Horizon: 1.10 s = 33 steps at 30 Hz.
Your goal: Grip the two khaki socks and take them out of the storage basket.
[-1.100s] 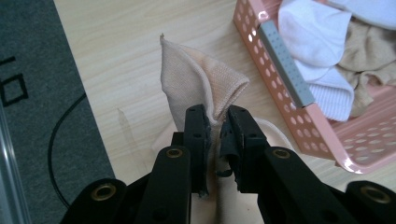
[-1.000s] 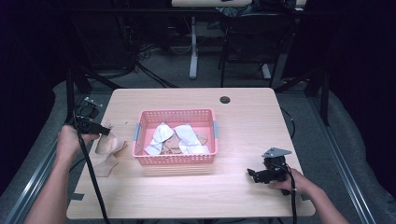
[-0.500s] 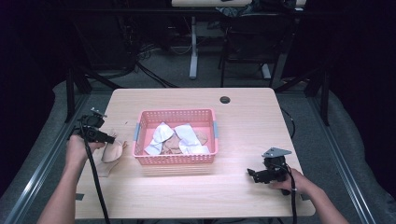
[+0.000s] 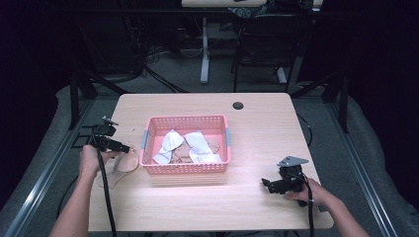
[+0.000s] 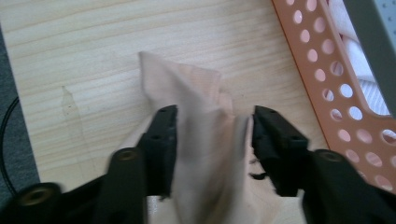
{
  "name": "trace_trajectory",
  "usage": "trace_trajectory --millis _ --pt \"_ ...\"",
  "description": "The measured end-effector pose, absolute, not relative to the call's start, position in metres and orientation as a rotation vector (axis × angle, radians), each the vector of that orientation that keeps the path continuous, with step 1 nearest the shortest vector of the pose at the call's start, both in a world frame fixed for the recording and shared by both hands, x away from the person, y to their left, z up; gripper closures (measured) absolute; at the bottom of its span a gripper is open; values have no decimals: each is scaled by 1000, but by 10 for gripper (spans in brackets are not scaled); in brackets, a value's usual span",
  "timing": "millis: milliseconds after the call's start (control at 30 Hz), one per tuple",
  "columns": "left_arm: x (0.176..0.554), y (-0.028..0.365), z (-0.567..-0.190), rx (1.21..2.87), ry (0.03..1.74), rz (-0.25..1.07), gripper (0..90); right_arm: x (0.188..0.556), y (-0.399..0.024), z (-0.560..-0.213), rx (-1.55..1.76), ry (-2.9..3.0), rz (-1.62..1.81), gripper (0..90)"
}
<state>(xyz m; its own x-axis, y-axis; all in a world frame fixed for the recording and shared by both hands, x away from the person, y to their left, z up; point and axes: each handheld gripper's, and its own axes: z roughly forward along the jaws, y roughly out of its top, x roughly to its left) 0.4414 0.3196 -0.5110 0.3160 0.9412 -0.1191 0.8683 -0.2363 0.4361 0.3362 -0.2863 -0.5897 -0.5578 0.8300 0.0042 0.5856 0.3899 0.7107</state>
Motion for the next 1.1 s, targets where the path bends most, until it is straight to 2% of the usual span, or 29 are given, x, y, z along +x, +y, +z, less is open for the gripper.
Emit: trace_trajectory --millis 67,367,667,1100 --pt "436 322 -505 2143 1592 264 317 336 -286 -590 1229 2301 963 0" --pt "413 332 -475 2076 1568 354 160 336 -286 -590 1229 2301 963 0" --pt "386 326 -469 2061 1534 375 121 336 -286 -590 1228 2301 958 0" --pt "341 311 -494 2080 1512 401 28 336 -286 -590 1227 2299 957 0"
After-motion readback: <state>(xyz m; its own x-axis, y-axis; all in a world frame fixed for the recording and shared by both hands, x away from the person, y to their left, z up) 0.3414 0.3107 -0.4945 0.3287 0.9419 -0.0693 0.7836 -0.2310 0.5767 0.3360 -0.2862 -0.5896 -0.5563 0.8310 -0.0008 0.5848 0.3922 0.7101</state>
